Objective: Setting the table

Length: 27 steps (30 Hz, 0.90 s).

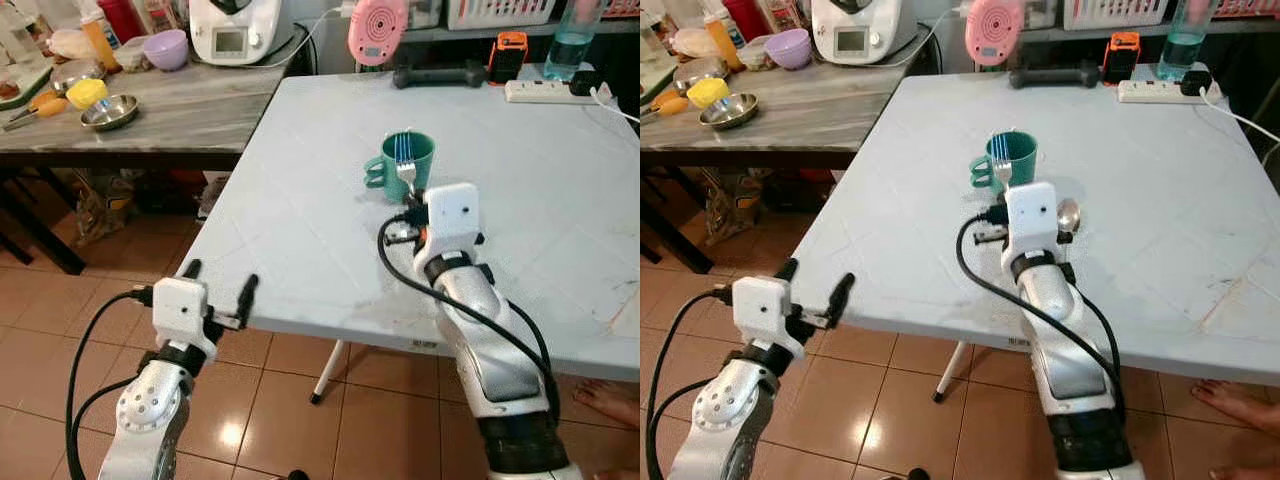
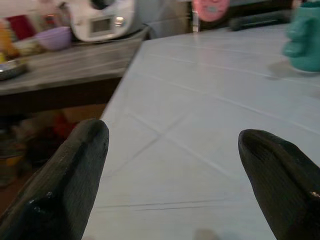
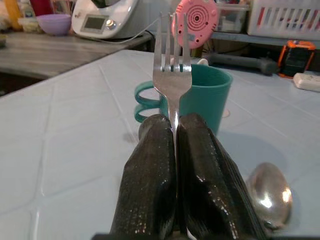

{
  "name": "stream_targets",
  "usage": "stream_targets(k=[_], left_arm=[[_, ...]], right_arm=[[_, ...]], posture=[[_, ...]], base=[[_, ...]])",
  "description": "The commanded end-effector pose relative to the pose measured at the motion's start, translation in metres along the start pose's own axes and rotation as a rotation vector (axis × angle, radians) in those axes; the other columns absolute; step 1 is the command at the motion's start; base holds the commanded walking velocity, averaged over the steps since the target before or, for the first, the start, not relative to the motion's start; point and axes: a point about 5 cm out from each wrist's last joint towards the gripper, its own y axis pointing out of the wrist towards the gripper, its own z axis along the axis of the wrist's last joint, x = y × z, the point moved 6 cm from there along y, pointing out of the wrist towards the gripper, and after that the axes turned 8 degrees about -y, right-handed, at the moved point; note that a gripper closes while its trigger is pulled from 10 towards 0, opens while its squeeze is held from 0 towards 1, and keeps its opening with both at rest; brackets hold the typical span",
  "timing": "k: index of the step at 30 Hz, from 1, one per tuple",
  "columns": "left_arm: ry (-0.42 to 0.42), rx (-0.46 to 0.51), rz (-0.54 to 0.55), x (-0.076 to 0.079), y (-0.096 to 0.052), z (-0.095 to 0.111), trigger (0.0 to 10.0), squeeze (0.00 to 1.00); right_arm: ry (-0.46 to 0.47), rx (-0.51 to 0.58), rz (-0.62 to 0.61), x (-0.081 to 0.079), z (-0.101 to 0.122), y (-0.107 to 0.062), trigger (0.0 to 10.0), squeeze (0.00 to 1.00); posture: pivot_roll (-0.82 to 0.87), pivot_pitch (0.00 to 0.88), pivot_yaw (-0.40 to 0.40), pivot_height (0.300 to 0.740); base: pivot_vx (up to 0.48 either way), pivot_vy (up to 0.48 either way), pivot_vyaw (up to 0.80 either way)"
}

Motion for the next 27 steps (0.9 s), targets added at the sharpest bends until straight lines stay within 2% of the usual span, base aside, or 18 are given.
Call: stream_targets(k=[1, 6, 16, 27], left_arm=[[0.005, -0.001, 0.042, -0.009, -0.001, -0.001, 10.0, 0.0], [-0.003, 0.003, 0.064, -0.01, 0.003, -0.001, 10.0, 0.0], [-0.011, 0.012, 0.118, -0.017, 0.008, 0.0, 10.0, 0.0], [-0.02, 0.012, 0.1, -0.012, 0.011, 0.0, 10.0, 0.0]], right_arm=[[-0.022, 0.064, 0.016, -0.005, 0.014, -0.003, 10.0, 0.0], [-0.093, 0.091, -0.035, 0.016, 0.01, -0.014, 10.0, 0.0], [-0.076, 0.061, -0.067, 0.029, -0.002, -0.02, 10.0, 0.0], [-0.066, 0.056, -0.062, 0.027, -0.002, -0.018, 10.0, 0.0]], posture=[[-0.23, 0.102, 0.131, 0.74], [-0.23, 0.104, 0.134, 0.74], [-0.24, 0.104, 0.139, 0.74], [-0.24, 0.103, 0.142, 0.74]], base=[[0.0, 0.0, 0.0], [0.0, 0.0, 0.0], [0.0, 0.0, 0.0], [0.0, 0.0, -0.76]])
